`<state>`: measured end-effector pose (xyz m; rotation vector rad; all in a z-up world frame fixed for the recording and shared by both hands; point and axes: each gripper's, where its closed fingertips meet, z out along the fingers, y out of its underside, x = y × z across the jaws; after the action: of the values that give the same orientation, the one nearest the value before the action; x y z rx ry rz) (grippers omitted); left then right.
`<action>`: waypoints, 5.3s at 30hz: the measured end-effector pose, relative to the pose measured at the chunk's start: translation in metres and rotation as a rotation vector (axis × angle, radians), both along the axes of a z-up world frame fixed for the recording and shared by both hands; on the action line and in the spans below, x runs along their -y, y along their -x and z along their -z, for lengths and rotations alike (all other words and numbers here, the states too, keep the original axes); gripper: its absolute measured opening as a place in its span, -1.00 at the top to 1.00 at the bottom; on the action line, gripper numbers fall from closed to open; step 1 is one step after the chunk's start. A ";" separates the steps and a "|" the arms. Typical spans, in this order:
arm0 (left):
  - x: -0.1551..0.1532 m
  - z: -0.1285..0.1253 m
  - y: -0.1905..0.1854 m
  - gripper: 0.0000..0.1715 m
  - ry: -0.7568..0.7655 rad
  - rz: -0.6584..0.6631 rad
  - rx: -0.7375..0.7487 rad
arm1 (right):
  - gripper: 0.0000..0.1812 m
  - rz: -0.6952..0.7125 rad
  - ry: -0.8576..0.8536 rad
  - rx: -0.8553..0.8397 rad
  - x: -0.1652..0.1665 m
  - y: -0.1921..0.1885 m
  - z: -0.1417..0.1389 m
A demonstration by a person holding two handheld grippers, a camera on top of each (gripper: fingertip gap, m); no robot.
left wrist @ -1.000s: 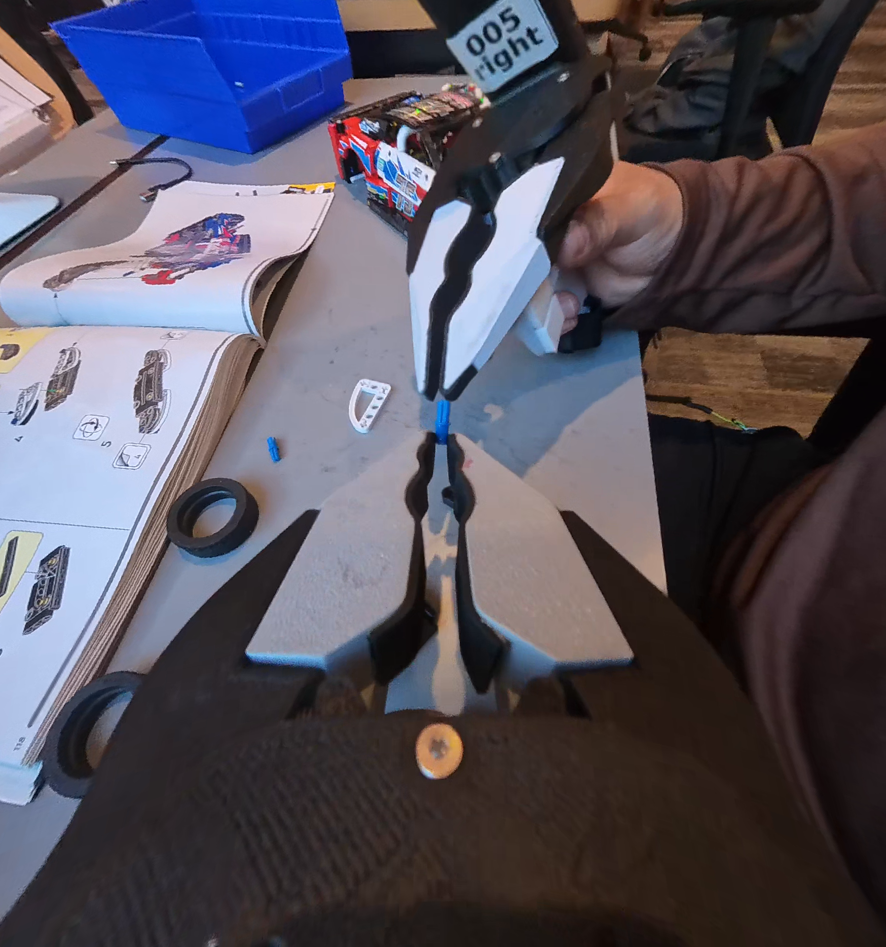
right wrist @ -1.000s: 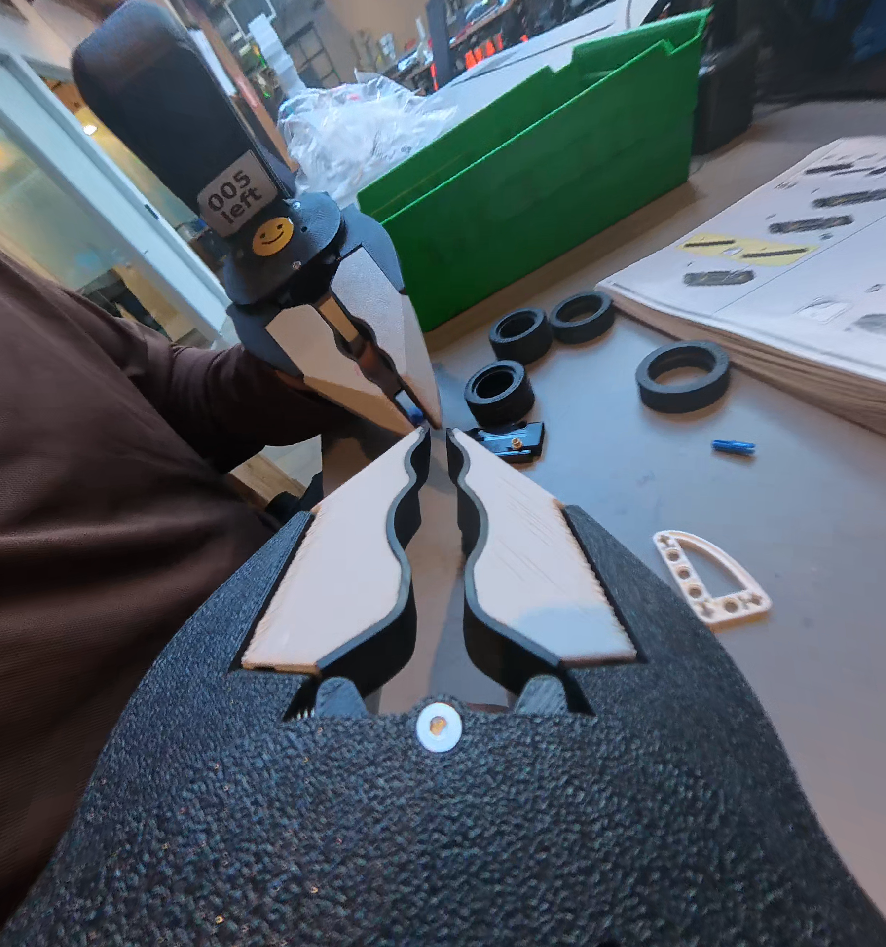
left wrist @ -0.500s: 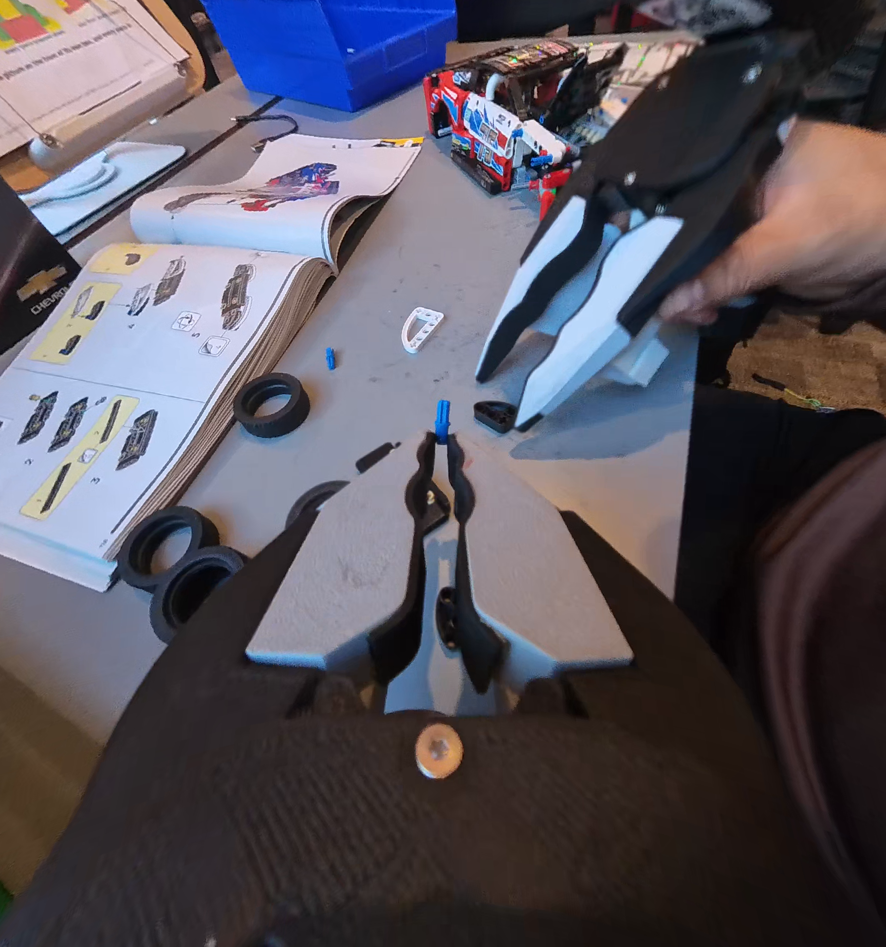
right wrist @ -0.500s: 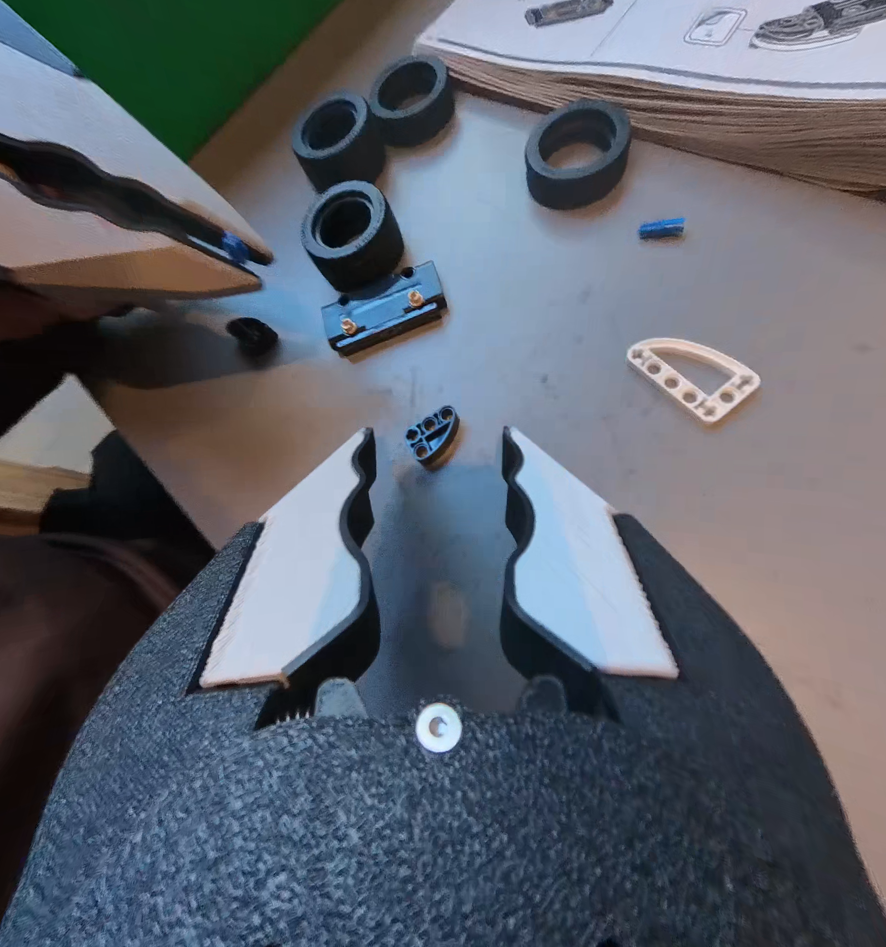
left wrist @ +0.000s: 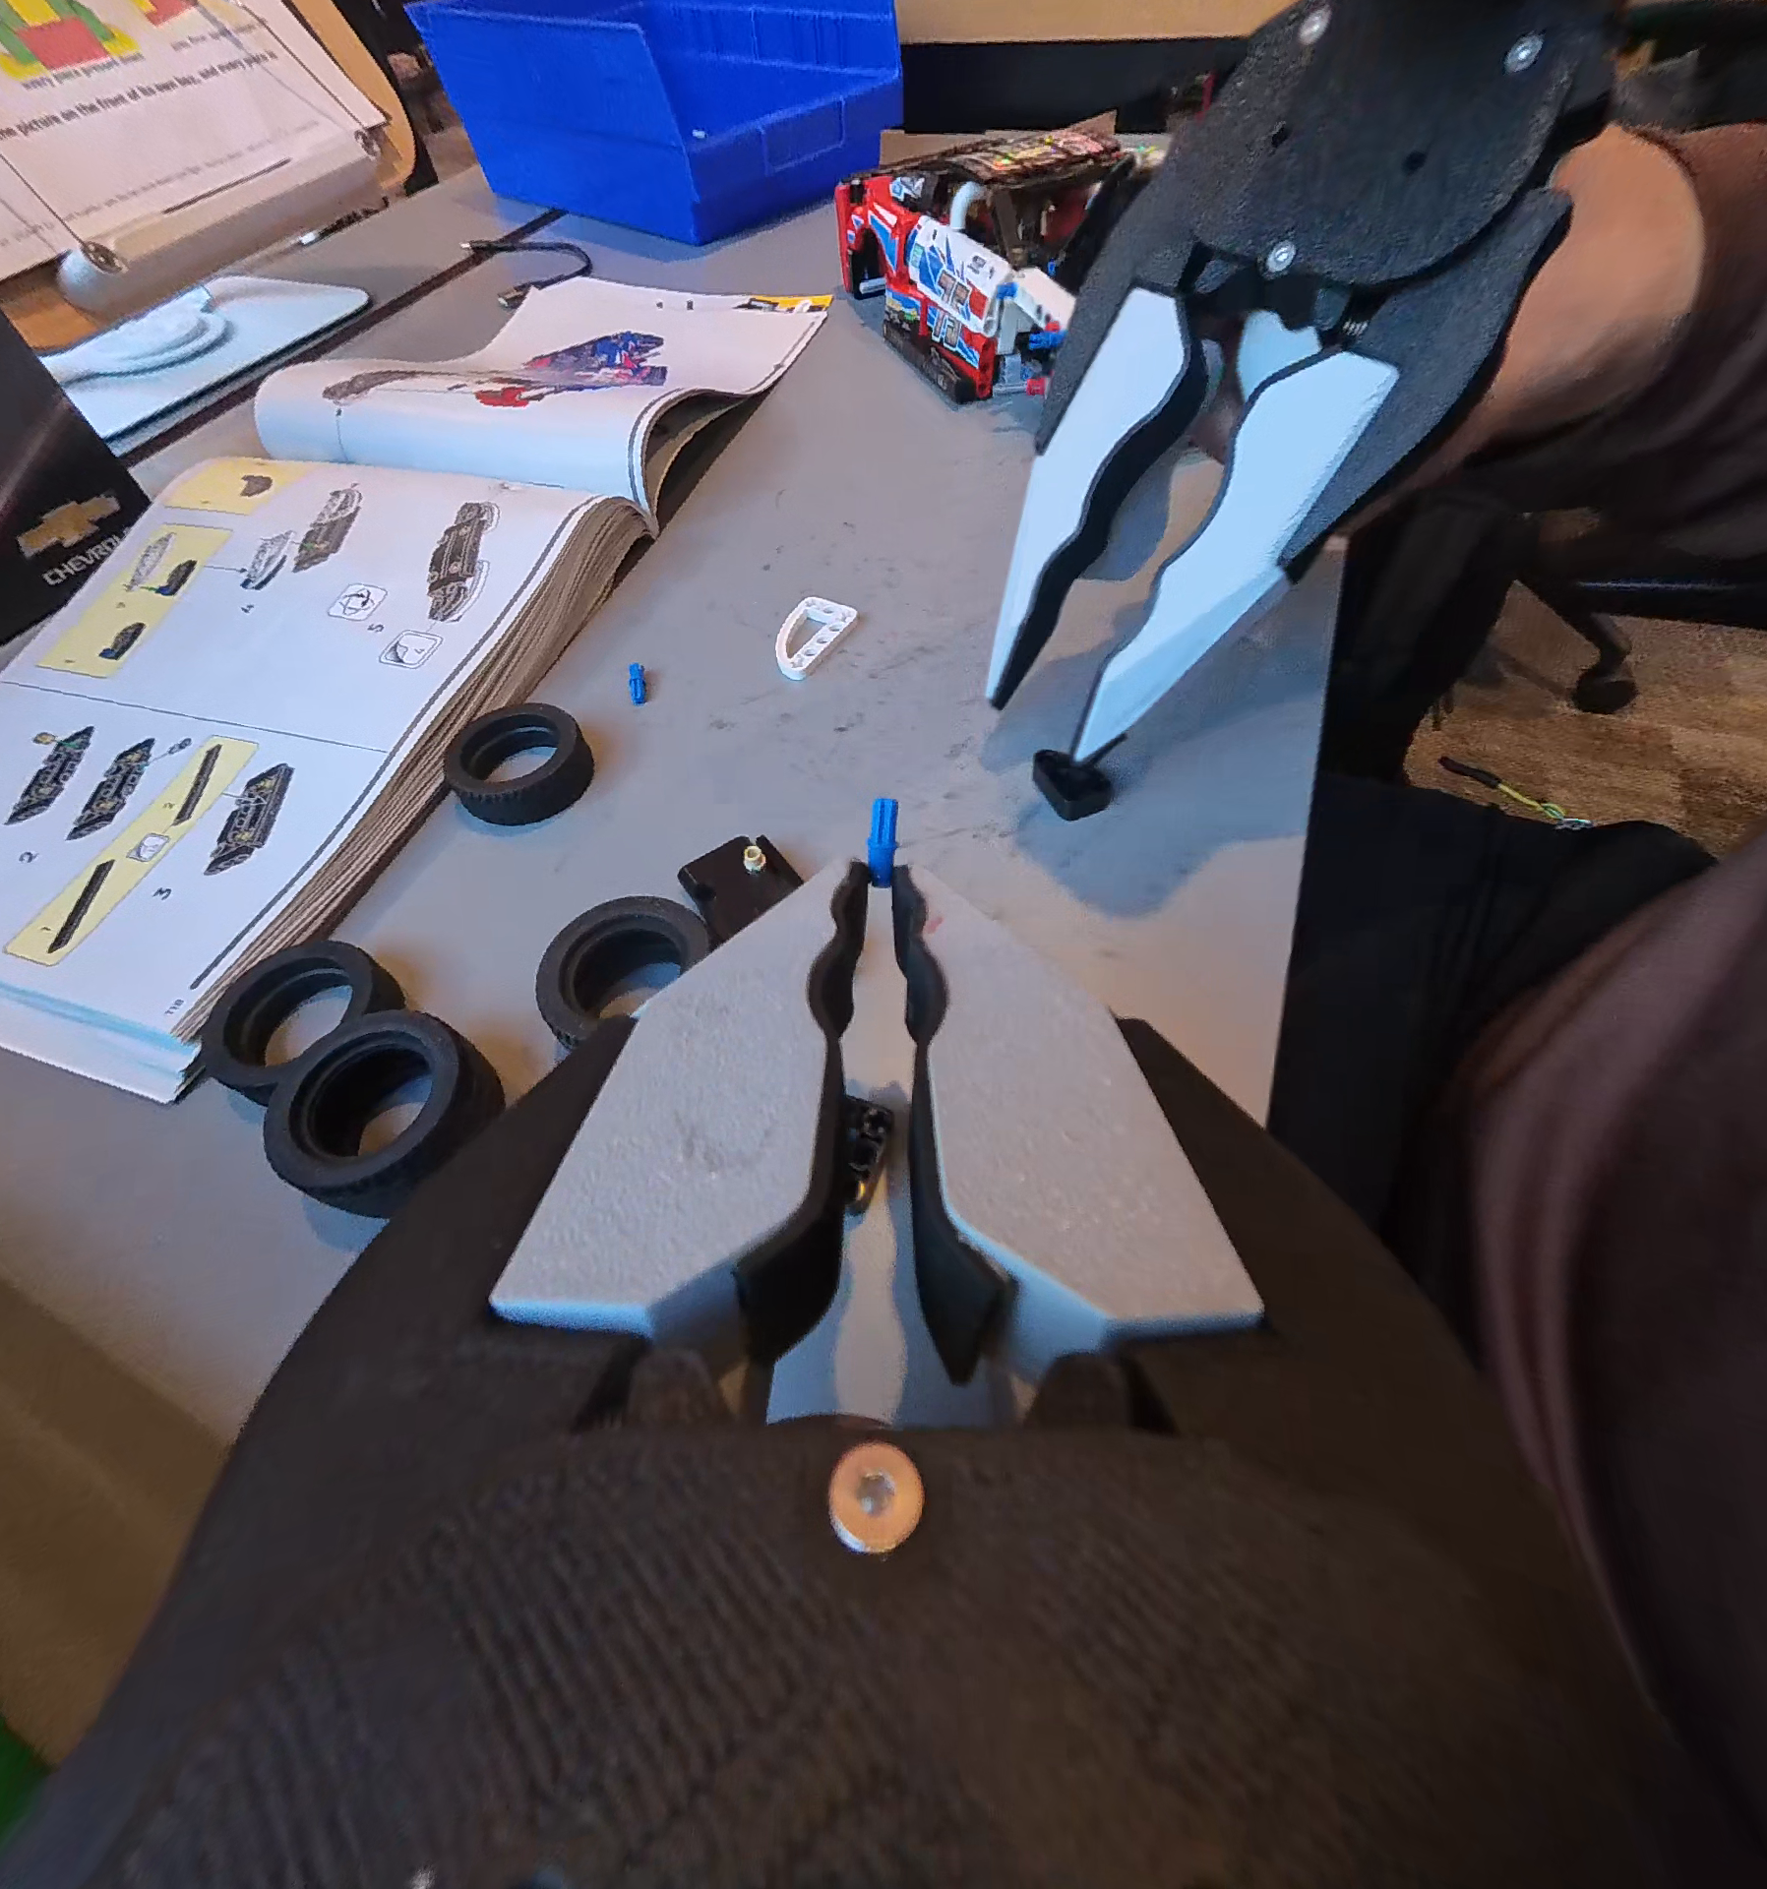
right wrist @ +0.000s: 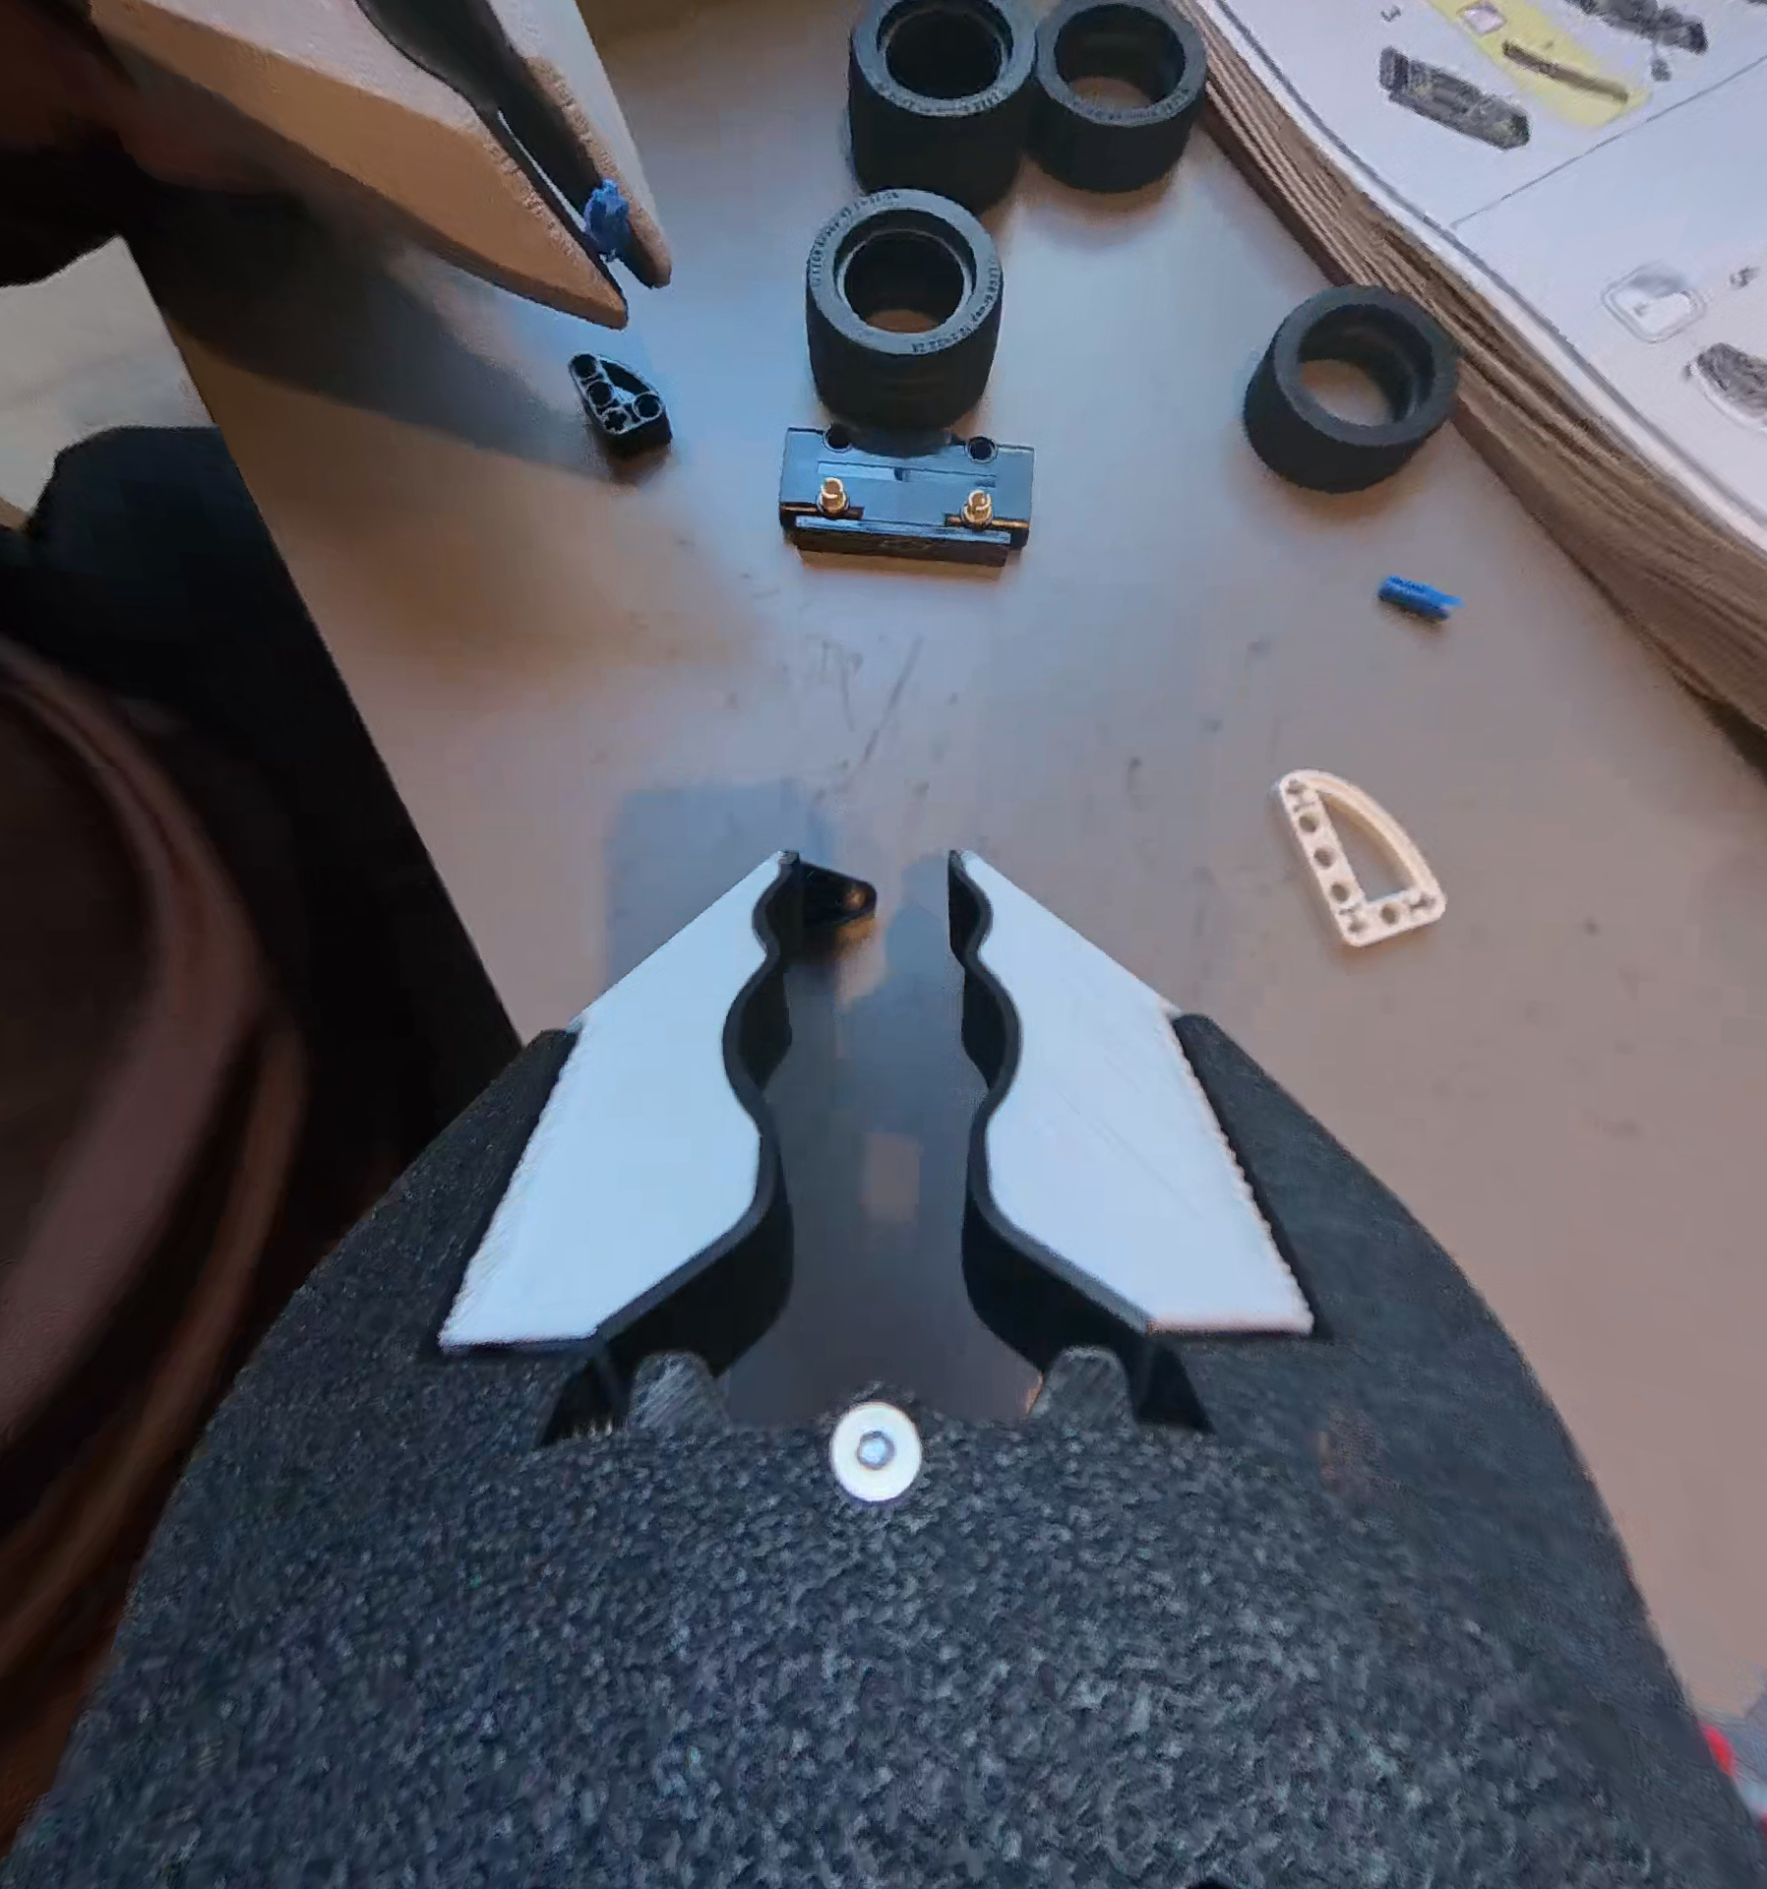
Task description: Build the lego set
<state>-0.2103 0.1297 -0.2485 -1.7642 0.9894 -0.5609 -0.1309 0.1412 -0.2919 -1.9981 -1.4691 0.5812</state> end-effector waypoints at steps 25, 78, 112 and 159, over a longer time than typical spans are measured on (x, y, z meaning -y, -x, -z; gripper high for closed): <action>0.004 0.006 -0.007 0.97 0.006 0.010 -0.023 | 0.63 0.131 0.038 0.018 -0.017 -0.028 0.012; 0.008 0.019 -0.026 0.97 0.249 0.088 -0.039 | 0.83 -0.368 -0.634 0.240 -0.022 -0.016 -0.004; 0.005 0.021 -0.091 0.94 -0.444 0.378 -0.509 | 0.66 -0.308 -0.579 -0.066 0.015 -0.016 -0.037; -0.010 0.060 -0.083 0.97 0.160 0.576 -0.624 | 0.83 -0.726 -0.929 0.544 0.011 -0.047 0.008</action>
<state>-0.1268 0.1393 -0.3087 -1.8275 1.9695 -0.4481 -0.0837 0.1302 -0.2994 -0.8822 -2.2374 -0.4043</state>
